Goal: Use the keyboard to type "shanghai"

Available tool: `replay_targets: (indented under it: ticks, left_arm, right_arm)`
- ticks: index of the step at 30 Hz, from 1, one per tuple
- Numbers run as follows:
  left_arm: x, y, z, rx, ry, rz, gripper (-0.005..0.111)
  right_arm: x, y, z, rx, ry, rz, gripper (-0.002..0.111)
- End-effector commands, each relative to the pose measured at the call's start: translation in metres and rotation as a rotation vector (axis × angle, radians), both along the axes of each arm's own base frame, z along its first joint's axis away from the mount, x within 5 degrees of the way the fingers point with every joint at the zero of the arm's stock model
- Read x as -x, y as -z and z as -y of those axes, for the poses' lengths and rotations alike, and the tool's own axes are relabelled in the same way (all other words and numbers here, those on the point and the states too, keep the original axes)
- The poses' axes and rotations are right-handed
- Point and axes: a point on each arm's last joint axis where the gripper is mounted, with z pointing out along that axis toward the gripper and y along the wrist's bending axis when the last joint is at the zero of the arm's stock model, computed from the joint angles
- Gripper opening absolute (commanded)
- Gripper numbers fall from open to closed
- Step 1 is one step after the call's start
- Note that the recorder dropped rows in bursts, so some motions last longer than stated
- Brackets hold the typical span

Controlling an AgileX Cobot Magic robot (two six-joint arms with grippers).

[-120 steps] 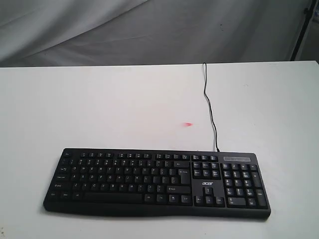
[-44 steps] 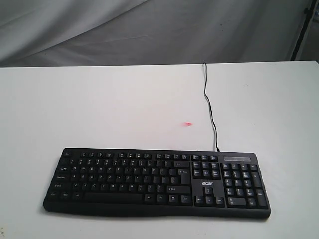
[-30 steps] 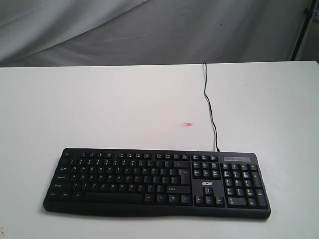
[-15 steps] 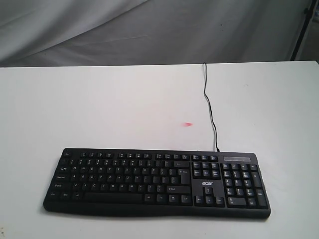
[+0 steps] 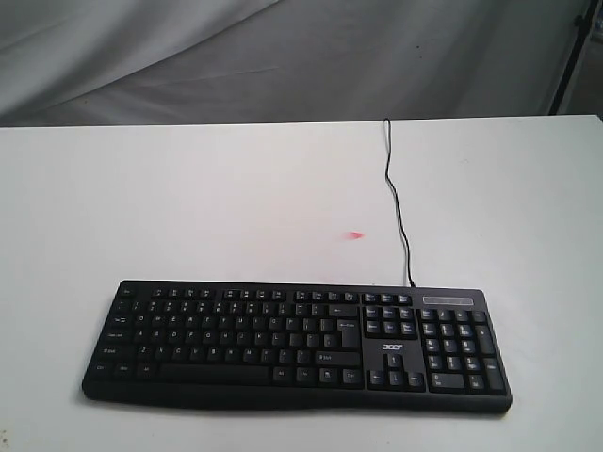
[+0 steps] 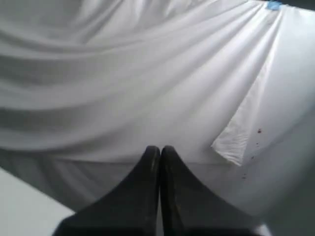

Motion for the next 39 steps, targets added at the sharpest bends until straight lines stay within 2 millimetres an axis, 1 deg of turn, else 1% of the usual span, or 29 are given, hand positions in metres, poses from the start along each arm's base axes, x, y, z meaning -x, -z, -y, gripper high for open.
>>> replay_targets:
  ticks: [1,4,6,7,9,10,12,13,15,16,18,19,22,28,29,30,31,32,33,37,39]
  left_arm:
    - [0.0,0.0,0.0,0.005,0.004,-0.001,0.001]
    - [0.0,0.0,0.0,0.005,0.004,-0.001,0.001]
    - [0.0,0.0,0.0,0.005,0.004,-0.001,0.001]
    - [0.0,0.0,0.0,0.005,0.004,-0.001,0.001]
    - [0.0,0.0,0.0,0.005,0.004,-0.001,0.001]
    - [0.0,0.0,0.0,0.005,0.004,-0.001,0.001]
    - [0.0,0.0,0.0,0.005,0.004,-0.001,0.001]
    - [0.0,0.0,0.0,0.005,0.004,-0.001,0.001]
    - [0.0,0.0,0.0,0.005,0.004,-0.001,0.001]
    - [0.0,0.0,0.0,0.005,0.004,-0.001,0.001]
    - [0.0,0.0,0.0,0.005,0.004,-0.001,0.001]
    - [0.0,0.0,0.0,0.005,0.004,-0.001,0.001]
    - [0.0,0.0,0.0,0.005,0.004,-0.001,0.001]
    - [0.0,0.0,0.0,0.005,0.004,-0.001,0.001]
    - [0.0,0.0,0.0,0.005,0.004,-0.001,0.001]
    - [0.0,0.0,0.0,0.005,0.004,-0.001,0.001]
    - [0.0,0.0,0.0,0.005,0.004,-0.001,0.001]
    - [0.0,0.0,0.0,0.005,0.004,-0.001,0.001]
    - [0.0,0.0,0.0,0.005,0.004,-0.001,0.001]
    - [0.0,0.0,0.0,0.005,0.004,-0.001,0.001]
    - [0.0,0.0,0.0,0.005,0.004,-0.001,0.001]
  right_arm:
    - [-0.036,-0.004,-0.015,0.099,-0.129,-0.18,0.0]
    - [-0.066,0.0,-0.026,0.139,-0.225,-0.267,0.0]
    - [-0.084,0.005,-0.033,0.143,-0.277,-0.295,0.0]
    - [-0.097,0.01,-0.037,0.144,-0.309,-0.311,0.0]
    - [-0.114,0.018,-0.041,0.142,-0.343,-0.321,0.0]
    - [-0.127,0.025,-0.043,0.138,-0.352,-0.334,0.0]
    - [-0.146,0.035,-0.046,0.142,-0.364,-0.354,0.0]
    - [-0.159,0.044,-0.048,0.147,-0.377,-0.373,0.0]
    - [-0.179,0.06,-0.052,0.163,-0.404,-0.409,0.0]
    - [-0.191,0.071,-0.055,0.17,-0.424,-0.434,0.0]
    - [-0.208,0.087,-0.058,0.183,-0.451,-0.465,0.0]
    - [-0.22,0.1,-0.061,0.199,-0.469,-0.489,0.0]
    - [-0.246,0.13,-0.066,0.213,-0.509,-0.552,0.0]
    - [-0.276,0.185,-0.081,0.228,-0.639,-0.677,0.0]
    - [-0.282,0.198,-0.09,0.244,-0.664,-0.697,0.0]
    - [-0.285,0.205,-0.095,0.254,-0.68,-0.707,0.0]
    - [-0.288,0.217,-0.107,0.272,-0.713,-0.724,0.0]
    - [-0.29,0.224,-0.113,0.277,-0.728,-0.736,0.0]
    - [-0.293,0.239,-0.128,0.291,-0.759,-0.757,0.0]
    - [-0.298,0.264,-0.156,0.332,-0.799,-0.761,0.0]
    - [-0.299,0.285,-0.182,0.361,-0.829,-0.752,0.0]
